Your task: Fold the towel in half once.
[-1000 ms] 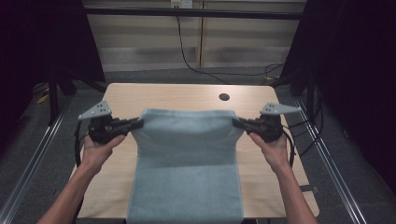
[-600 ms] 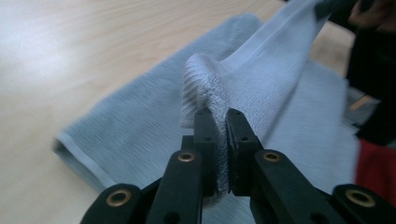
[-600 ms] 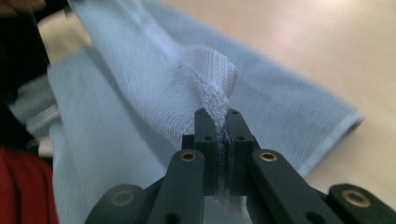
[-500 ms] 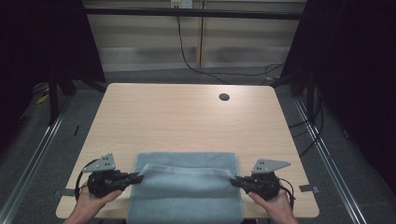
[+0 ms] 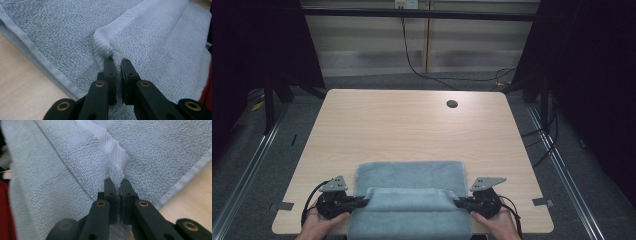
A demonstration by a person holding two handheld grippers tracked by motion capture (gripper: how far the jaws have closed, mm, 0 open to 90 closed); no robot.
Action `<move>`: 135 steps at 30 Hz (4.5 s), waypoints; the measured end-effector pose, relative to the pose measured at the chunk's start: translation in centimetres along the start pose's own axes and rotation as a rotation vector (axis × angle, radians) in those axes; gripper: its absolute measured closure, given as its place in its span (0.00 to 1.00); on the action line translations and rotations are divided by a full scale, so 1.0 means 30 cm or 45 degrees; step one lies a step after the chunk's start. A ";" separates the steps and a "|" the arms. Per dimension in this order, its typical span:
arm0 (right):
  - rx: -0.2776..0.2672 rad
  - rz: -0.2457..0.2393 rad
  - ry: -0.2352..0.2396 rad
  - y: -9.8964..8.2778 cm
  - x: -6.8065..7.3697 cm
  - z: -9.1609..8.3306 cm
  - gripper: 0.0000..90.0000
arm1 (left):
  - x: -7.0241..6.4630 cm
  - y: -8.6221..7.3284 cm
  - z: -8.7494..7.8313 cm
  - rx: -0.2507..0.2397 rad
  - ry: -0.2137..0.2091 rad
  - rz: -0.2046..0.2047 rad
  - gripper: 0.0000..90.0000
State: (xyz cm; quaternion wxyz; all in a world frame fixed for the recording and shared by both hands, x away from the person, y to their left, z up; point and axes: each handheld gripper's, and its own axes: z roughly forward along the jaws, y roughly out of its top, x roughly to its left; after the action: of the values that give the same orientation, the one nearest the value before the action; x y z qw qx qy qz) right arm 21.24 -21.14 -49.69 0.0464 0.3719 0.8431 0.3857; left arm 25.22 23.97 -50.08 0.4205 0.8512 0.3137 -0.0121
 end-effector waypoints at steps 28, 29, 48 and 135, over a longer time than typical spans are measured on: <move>0.023 0.068 -0.256 0.333 -0.387 0.213 0.97 | 0.404 0.326 0.205 -0.071 0.246 -0.094 0.95; 0.031 0.079 -0.260 0.345 -0.394 0.221 0.97 | 0.416 0.333 0.208 -0.070 0.253 -0.104 0.95; -0.237 0.201 -0.309 0.426 -0.490 0.188 0.96 | 0.413 0.467 0.169 -0.209 0.231 -0.123 0.95; -0.024 0.005 -0.105 0.177 -0.222 0.121 0.59 | 0.187 0.157 0.112 -0.076 0.124 -0.002 0.70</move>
State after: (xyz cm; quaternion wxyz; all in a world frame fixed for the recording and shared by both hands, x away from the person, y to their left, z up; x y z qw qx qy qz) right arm 30.49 -21.07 -49.97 0.0840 0.3887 0.8360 0.3782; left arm 33.11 22.35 -50.52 0.4299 0.8377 0.3347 0.0383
